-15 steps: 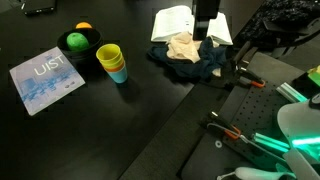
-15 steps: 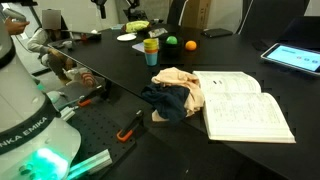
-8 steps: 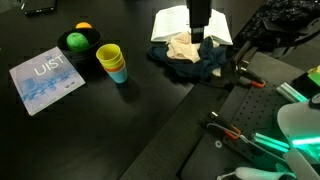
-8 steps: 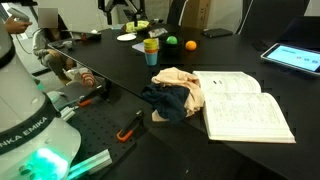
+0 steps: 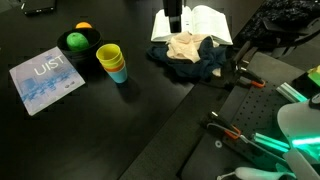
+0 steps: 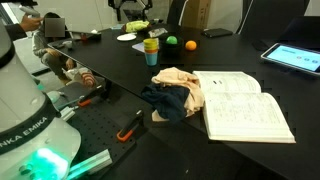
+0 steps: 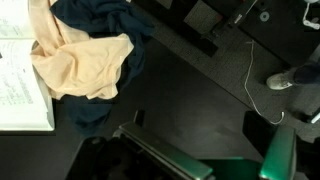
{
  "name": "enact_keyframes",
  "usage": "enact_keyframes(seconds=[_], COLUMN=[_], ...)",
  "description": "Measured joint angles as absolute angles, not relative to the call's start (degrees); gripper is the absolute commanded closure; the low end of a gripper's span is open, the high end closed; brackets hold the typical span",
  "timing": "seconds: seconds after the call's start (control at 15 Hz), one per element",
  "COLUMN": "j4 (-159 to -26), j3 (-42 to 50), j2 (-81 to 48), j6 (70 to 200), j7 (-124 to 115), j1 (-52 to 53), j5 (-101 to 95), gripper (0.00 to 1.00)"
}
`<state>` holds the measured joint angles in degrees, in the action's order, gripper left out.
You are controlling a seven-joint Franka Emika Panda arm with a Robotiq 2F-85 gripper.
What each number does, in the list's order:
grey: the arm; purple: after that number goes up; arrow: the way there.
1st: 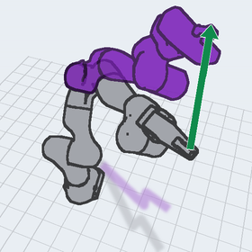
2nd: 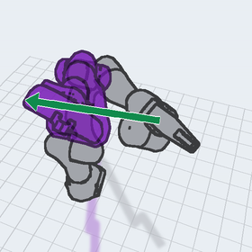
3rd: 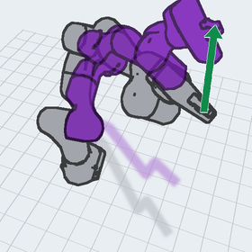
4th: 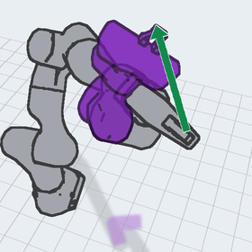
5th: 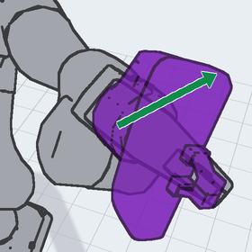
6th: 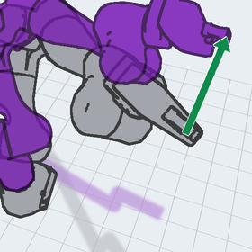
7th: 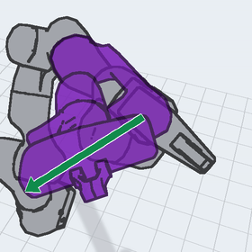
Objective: Separate the cups
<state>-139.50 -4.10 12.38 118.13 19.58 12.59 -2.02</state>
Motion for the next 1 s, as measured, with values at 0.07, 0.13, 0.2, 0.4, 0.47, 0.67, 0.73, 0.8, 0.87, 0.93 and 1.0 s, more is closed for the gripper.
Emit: enact_keyframes(seconds=[0.07,0.13,0.2,0.4,0.47,0.67,0.73,0.8,0.87,0.93,1.0], j4=[-138.65,-137.92,-137.36,-136.22,-135.86,-134.45,-133.87,-133.25,-132.59,-131.98,-131.44], j3=[-4.54,-5.04,-5.56,-7.32,-7.88,-9.28,-9.62,-9.90,-10.13,-10.29,-10.40], j2=[11.36,10.29,9.26,6.12,5.14,2.36,1.57,0.83,0.17,-0.42,-0.91], j6=[118.75,119.38,120.04,122.14,122.86,124.98,125.62,126.20,126.65,127.00,127.18], j7=[19.41,19.23,19.08,18.67,18.55,18.36,18.34,18.34,18.34,18.31,18.27], j1=[12.59,12.60,12.61,12.69,12.72,12.76,12.77,12.77,12.77,12.77,12.77], j5=[-2.02,-2.02,-2.02,-2.02,-2.02,-2.02,-2.02,-2.02,-2.02,-2.09,-2.23], gripper=[0.00,0.00,0.00,0.00,0.00,0.00,0.00,0.00,0.00,0.00,0.00])
